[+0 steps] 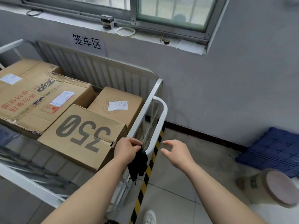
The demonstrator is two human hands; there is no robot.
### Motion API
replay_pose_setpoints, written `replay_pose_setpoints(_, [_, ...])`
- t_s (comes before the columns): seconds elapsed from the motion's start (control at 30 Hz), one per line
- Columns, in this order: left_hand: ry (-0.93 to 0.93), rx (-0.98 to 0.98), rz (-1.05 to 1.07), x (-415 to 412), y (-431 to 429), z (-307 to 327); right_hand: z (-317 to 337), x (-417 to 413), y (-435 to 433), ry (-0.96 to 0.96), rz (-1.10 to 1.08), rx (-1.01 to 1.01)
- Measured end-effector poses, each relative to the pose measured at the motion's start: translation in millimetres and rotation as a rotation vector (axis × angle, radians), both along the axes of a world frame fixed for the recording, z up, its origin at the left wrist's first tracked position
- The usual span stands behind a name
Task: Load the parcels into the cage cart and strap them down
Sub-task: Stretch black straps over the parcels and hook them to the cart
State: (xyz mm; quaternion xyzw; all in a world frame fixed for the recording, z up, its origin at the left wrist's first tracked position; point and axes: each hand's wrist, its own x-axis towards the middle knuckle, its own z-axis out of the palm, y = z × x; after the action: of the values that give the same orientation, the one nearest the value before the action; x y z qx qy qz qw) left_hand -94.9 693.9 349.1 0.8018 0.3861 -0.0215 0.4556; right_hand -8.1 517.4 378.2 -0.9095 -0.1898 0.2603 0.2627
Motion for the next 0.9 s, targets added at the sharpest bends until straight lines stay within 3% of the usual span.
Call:
replay_pose_setpoints(0.17, [-0.257, -0.173, 0.121, 10.6, 16.5, 56.9, 7.7, 10.8, 15.0, -0.007, 0.029, 0.057])
replay_pose_setpoints(0.33, [-0.430, -0.065, 0.057, 12.6, 40.4, 128.2, 22.2, 18.2, 39.6, 0.023, 0.039, 0.184])
replay_pose_setpoints(0.43, [-0.468, 0.044, -0.014, 6.6, 53.8, 159.6, 33.9, 21.5, 58.1, 0.053, 0.034, 0.272])
replay_pose_setpoints(0.6, [-0.523, 0.067, -0.079, -3.4, 76.6, 192.0, 48.8, 22.5, 95.7, 0.035, 0.050, 0.370])
replay_pose_setpoints(0.9, [-0.659, 0.004, -0.108, -24.8, 145.6, 224.7, 57.1, 30.1, 174.0, -0.106, 0.030, 0.277])
